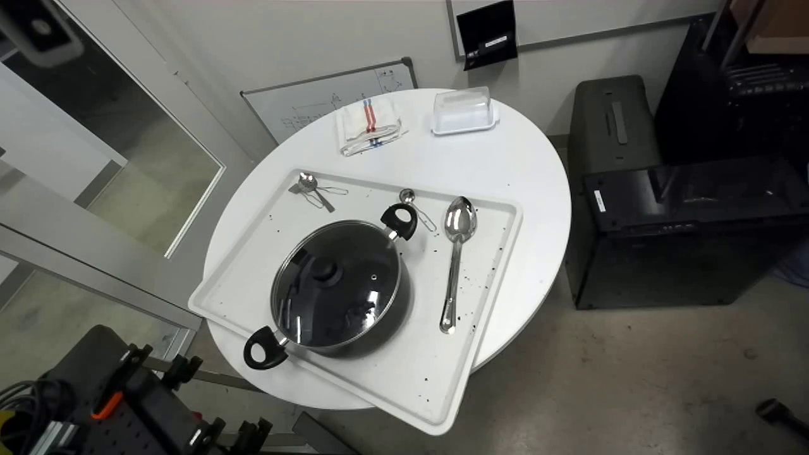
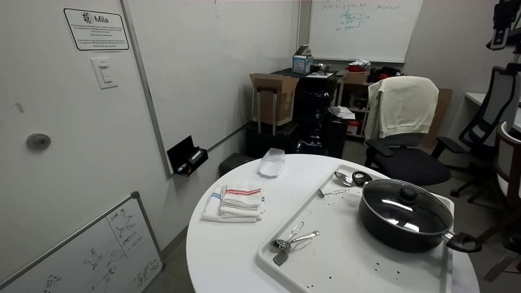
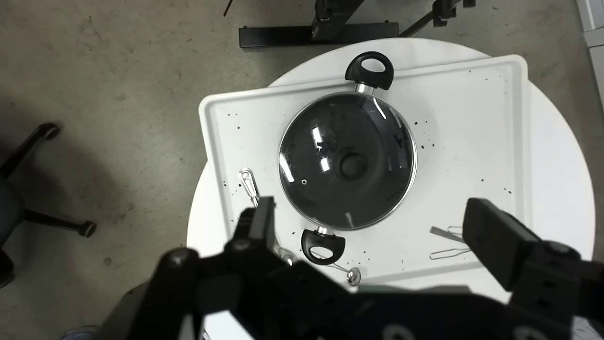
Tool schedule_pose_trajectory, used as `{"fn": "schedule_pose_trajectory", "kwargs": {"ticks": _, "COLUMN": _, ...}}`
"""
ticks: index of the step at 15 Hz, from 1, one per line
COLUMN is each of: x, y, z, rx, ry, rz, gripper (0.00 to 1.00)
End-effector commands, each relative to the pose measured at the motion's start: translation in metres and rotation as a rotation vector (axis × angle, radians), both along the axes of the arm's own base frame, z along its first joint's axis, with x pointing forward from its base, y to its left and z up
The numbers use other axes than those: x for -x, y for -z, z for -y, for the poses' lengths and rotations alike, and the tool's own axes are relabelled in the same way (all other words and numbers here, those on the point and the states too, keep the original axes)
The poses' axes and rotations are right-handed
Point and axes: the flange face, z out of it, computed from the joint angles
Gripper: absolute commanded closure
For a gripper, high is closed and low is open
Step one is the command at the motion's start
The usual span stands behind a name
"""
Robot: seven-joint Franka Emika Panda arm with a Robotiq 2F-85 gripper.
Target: Remove the lid from the pot
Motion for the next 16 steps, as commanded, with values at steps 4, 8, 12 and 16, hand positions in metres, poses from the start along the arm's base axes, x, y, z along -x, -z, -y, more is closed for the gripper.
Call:
{"fn": "schedule_pose_trajectory", "kwargs": {"ticks": 4, "x": -0.007, "y": 0.024, "z": -0.009, "rx": 0.015, "ry": -0.039, "rz": -0.002, "gripper": 0.0}}
{"fn": "schedule_pose_trajectory", "kwargs": {"ticks": 8, "x": -0.013, "y": 0.052, "z": -0.018, "rx": 0.022, "ry": -0.068, "rz": 0.003, "gripper": 0.0}}
{"fn": "schedule_pose_trajectory", "kwargs": {"ticks": 12, "x": -0.022, "y": 0.083, "z": -0.03, "rx": 0.052, "ry": -0.105, "rz": 0.02, "gripper": 0.0}}
{"fn": "schedule_pose_trajectory", "kwargs": {"ticks": 16, "x": -0.032, "y": 0.122, "z": -0.045, "rx": 0.089, "ry": -0.154, "rz": 0.045, "gripper": 0.0}}
